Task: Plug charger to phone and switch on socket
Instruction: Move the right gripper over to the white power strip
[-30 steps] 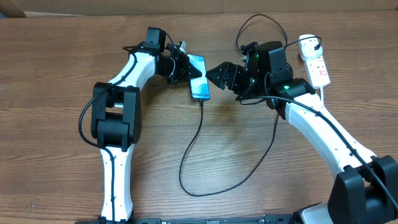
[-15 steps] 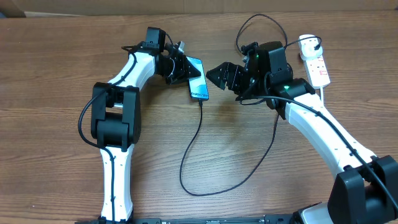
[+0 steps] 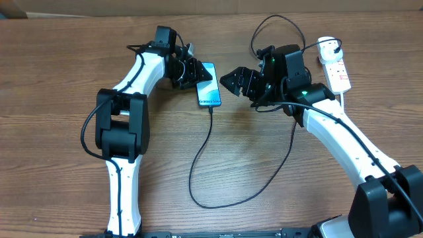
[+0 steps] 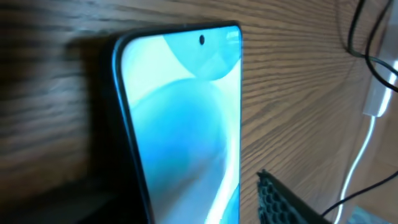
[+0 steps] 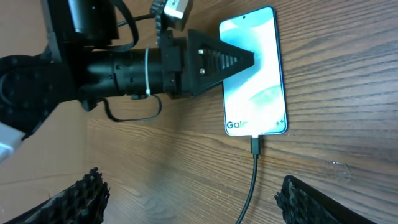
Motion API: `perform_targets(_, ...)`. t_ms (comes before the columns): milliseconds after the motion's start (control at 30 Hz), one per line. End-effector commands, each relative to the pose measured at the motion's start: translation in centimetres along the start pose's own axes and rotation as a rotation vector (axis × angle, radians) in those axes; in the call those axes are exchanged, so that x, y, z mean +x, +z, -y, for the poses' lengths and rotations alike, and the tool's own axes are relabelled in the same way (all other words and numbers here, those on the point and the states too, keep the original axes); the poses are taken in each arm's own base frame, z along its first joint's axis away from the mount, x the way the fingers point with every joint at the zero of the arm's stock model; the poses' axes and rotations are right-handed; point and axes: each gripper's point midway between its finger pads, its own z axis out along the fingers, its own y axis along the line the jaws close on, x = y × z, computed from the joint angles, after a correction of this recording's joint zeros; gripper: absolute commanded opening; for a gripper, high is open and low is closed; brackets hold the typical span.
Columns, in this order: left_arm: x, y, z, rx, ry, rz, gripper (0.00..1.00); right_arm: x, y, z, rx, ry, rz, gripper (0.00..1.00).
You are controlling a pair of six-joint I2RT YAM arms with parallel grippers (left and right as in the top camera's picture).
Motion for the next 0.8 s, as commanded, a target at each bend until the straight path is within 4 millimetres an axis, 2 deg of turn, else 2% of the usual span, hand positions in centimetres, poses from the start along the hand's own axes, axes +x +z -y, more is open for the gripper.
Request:
perform_targets(0,-0.2,0.1,-4.4,-0.207,-0.011,0.022,0.56,-0.7,-0.2,0.0,0.012,-0.012,0.026,0.87)
perform_targets(200,-0.8,-1.5,-5.2,-0.308,-0.006,0.034,0.59,-0.8,-0.2,0.1,0.017,-0.016,0.029,0.87)
perform_targets(333,-1.6,-2.8,-4.1,-0.313,0.042,0.042,0.63,-1.7,-0.4,2.2,0.131,-0.004,0.091,0.87)
perform_targets(400,-2.3,-4.1,-3.8,-0.347,0.047,0.062,0.76,-2.0,-0.7,3.7,0.21,0.006,0.119,0.87)
perform_targets(467,-3.2,-6.1,-3.9,-0.419,0.047,0.092,0.97,-2.1,-1.2,5.0,0.27,-0.017,0.121,0.87)
perform_targets(500,-3.6,-7.3,-4.0,-0.463,0.046,0.11,1.0,-2.1,-1.6,5.5,0.287,-0.024,0.11,0.87)
perform_targets(633,-5.2,-12.4,-3.7,-0.592,0.041,0.185,1.0,-3.8,-4.8,8.2,0.369,0.016,0.102,0.87)
perform_targets(767,-6.4,-16.4,-2.6,-0.612,0.038,0.255,1.0,-7.2,-9.5,10.8,0.455,0.086,0.179,0.87)
